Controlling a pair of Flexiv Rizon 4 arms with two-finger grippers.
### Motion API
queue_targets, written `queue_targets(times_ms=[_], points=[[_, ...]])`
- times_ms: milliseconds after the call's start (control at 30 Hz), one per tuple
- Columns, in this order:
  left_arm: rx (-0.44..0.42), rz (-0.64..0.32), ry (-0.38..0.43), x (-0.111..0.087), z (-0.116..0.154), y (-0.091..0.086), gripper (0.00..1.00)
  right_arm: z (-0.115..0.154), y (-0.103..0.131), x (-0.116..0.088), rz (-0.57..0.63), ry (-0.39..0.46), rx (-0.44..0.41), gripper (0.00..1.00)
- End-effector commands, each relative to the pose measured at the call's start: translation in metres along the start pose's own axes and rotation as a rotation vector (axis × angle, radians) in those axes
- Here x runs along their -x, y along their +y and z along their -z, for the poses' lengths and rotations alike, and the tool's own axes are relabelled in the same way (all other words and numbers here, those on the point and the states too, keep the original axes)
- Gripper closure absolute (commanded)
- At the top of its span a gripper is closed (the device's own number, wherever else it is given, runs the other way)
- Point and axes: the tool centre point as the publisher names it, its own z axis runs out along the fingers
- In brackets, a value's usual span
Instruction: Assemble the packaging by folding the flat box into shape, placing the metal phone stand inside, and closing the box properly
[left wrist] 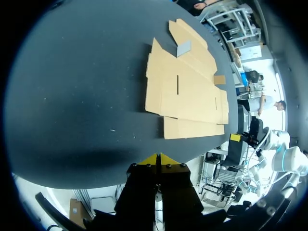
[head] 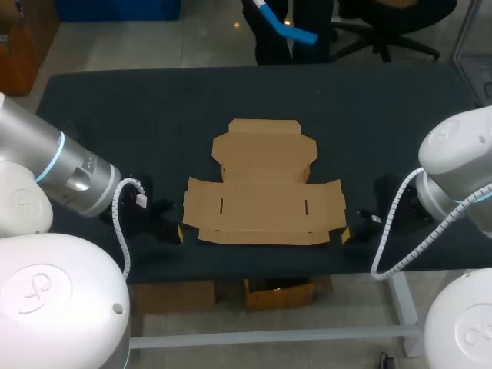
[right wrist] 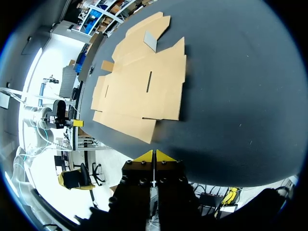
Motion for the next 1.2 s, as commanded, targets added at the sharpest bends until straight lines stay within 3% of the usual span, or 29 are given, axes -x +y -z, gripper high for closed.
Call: queue_targets(times_ms=[33,500,1200], points=[[0.002,-0.003,0.010,0.003,-0.006,-0.002,1.00,-0.008,0.004,0.004,-0.003,0.000,-0.006,1.00],[0.013,0.002,0.029,0.008,-0.017,-0.009,1.00,-0.030,0.009,0.005,-0.017,0.016,-0.012,1.00],[0.021,-0.009,0.025,0.009,-0.028,-0.024,1.00,-0.035,0.009,0.006,-0.056,-0.009,-0.024,1.00]])
